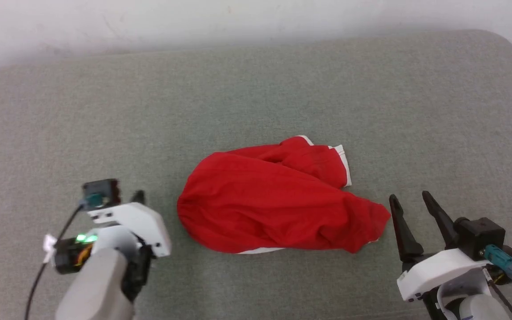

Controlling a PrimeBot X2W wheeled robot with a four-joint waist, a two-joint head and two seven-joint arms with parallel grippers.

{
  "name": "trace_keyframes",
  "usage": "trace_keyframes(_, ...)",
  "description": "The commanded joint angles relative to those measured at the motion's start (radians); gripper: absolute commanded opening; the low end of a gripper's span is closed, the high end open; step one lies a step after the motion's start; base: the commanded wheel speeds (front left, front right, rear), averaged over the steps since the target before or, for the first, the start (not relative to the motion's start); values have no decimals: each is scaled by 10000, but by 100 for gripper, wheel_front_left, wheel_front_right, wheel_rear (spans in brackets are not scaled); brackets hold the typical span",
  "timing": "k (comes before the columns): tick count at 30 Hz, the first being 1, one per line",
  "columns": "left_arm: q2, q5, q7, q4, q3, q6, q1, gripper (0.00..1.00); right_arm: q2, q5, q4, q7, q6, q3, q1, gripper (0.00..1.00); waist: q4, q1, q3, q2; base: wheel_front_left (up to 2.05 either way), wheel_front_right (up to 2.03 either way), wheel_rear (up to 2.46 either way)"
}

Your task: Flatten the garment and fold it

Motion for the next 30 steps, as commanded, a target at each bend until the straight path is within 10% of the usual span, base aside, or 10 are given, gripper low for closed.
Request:
trace_keyframes(1,98,-22,-185,-107,104,99,168,0,20,-33,-26,45,-9,15,-100,100,58,0,-46,0,0,0,0)
trace_keyframes(2,135,-37,-324,-185,170,131,243,7,20,-55,-34,65,-9,17,-79,100,88,0,-70,0,0,0,0)
trace_keyframes(3,114,-125,-383,-265,194,50,351,65,20,-76,-36,103,-9,23,-51,100,116,0,-97,0,0,0,0)
trace_keyframes(4,72,-237,-405,-337,211,-42,478,100,20,-90,-40,138,-9,23,-17,100,144,0,-121,0,0,0,0)
trace_keyframes(16,-698,-728,-2843,-1217,118,-1235,1703,100,20,-627,-304,1169,-9,119,-130,100,931,0,29,0,0,0,0)
trace_keyframes(30,-991,-689,-1221,791,-642,-1484,-177,100,20,-324,-857,1280,-9,159,-238,100,555,0,606,0,0,0,0)
